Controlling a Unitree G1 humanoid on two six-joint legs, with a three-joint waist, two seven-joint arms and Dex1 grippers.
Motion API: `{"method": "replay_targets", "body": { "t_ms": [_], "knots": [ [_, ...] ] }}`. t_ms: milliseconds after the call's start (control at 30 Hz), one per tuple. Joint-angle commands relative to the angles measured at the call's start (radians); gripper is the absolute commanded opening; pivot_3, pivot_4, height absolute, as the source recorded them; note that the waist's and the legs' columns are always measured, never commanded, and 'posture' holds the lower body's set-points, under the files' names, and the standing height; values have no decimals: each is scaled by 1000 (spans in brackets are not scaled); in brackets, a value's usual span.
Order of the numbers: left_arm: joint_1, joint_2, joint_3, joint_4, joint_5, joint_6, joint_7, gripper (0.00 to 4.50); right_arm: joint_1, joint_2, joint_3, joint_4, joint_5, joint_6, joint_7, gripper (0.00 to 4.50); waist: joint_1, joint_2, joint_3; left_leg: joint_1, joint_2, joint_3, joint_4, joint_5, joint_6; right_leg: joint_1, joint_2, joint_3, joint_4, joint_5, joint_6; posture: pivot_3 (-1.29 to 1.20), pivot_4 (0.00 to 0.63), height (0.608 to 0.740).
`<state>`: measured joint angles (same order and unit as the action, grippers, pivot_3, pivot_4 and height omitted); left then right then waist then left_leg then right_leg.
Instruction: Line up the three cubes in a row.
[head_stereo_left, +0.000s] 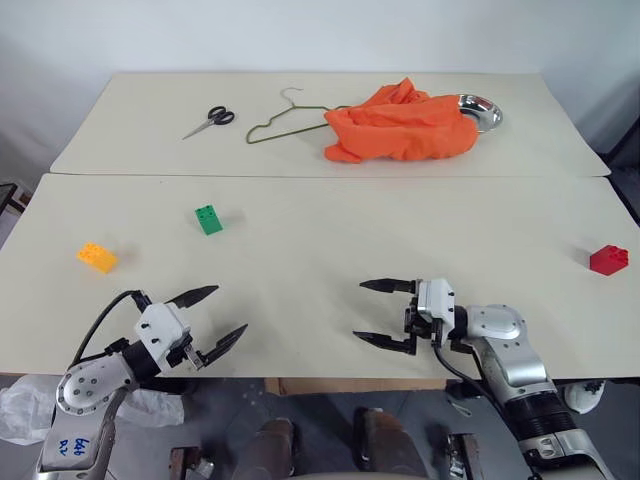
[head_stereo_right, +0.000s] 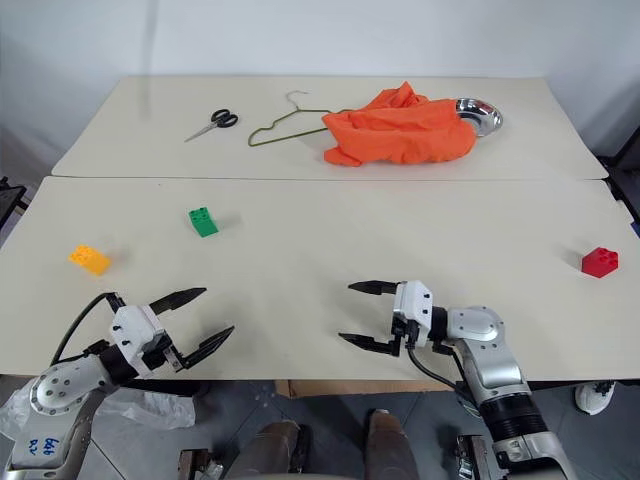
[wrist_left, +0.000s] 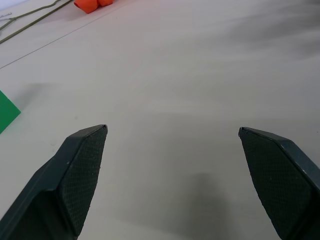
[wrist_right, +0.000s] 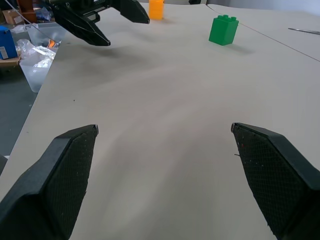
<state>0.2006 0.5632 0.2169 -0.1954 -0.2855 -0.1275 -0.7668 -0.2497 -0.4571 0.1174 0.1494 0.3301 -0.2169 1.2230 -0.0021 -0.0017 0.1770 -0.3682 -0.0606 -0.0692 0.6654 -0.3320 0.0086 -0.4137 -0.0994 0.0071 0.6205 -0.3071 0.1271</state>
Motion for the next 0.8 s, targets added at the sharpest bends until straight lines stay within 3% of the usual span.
{"method": "replay_targets", "body": {
  "t_ms": [33,200,400,533,600,800],
  "knots": [
    [11,12,22,-25,-1,-8,8,4474,-6,6,5,-19,2,-14,-1,4500,0,0,0,0,0,0,0,0,0,0,0,0,0,0,0,0,150,740],
    [18,34,13,-49,-64,28,-52,4474,15,-5,-35,-60,21,-16,-36,4500,0,0,0,0,0,0,0,0,0,0,0,0,0,0,0,0,150,740],
    [-54,66,-23,-156,-177,190,-89,4474,97,-94,-254,-176,123,83,-168,4500,16,0,0,-1,-1,-2,1,0,0,1,-2,1,0,0,0,0,150,740],
    [-138,78,-131,-172,-113,167,-139,4474,208,-137,-443,-222,152,120,-288,4500,26,1,0,-1,-1,-2,0,0,0,1,-1,1,-1,0,0,0,150,740],
    [-220,42,-199,-143,-97,152,-150,4474,288,-125,-614,-192,128,82,-422,4500,32,1,-1,-1,-1,-2,0,0,0,2,-1,1,-1,0,0,0,150,740],
    [-354,-5,-284,-56,-74,147,-184,4474,466,-55,-916,-42,96,8,-686,4500,26,2,-1,1,-1,1,-1,0,0,1,2,0,-1,0,0,0,150,740]
  ]
}}
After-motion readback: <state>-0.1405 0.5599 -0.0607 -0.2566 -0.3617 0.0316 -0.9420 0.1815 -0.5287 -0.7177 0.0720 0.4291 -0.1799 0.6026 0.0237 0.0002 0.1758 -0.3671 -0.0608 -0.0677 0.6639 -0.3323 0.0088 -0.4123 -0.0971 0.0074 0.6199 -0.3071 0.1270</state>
